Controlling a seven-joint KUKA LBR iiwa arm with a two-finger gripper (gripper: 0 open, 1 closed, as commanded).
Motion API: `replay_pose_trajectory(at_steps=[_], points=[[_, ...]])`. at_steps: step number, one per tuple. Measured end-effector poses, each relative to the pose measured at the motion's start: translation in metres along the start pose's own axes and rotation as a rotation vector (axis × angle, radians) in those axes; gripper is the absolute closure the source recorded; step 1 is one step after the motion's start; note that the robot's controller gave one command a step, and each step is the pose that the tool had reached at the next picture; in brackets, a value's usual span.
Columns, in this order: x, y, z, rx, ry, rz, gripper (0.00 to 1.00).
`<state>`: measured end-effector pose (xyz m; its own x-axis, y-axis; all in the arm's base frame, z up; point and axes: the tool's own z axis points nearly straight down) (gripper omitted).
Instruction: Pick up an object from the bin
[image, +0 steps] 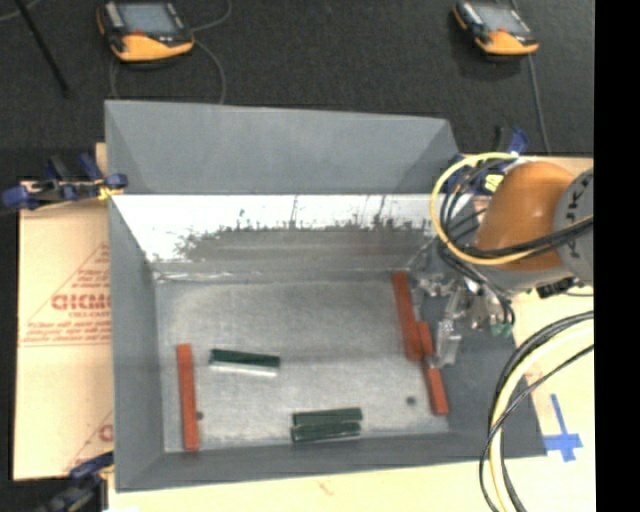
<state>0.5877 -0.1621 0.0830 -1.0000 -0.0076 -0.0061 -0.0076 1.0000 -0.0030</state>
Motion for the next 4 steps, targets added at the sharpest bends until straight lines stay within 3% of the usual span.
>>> replay_pose_trajectory(at_steps=[1, 2, 3, 4], points=[[0.040, 0.024, 0.011, -0.001, 0.001, 0.416, 0.00], [0.040, 0.024, 0.011, 0.000, 0.002, 0.412, 1.00], [0.031, 0.021, -0.120, 0.001, -0.004, 0.058, 1.00], [0.032, 0.021, -0.117, -0.001, 0.001, 0.059, 0.00]])
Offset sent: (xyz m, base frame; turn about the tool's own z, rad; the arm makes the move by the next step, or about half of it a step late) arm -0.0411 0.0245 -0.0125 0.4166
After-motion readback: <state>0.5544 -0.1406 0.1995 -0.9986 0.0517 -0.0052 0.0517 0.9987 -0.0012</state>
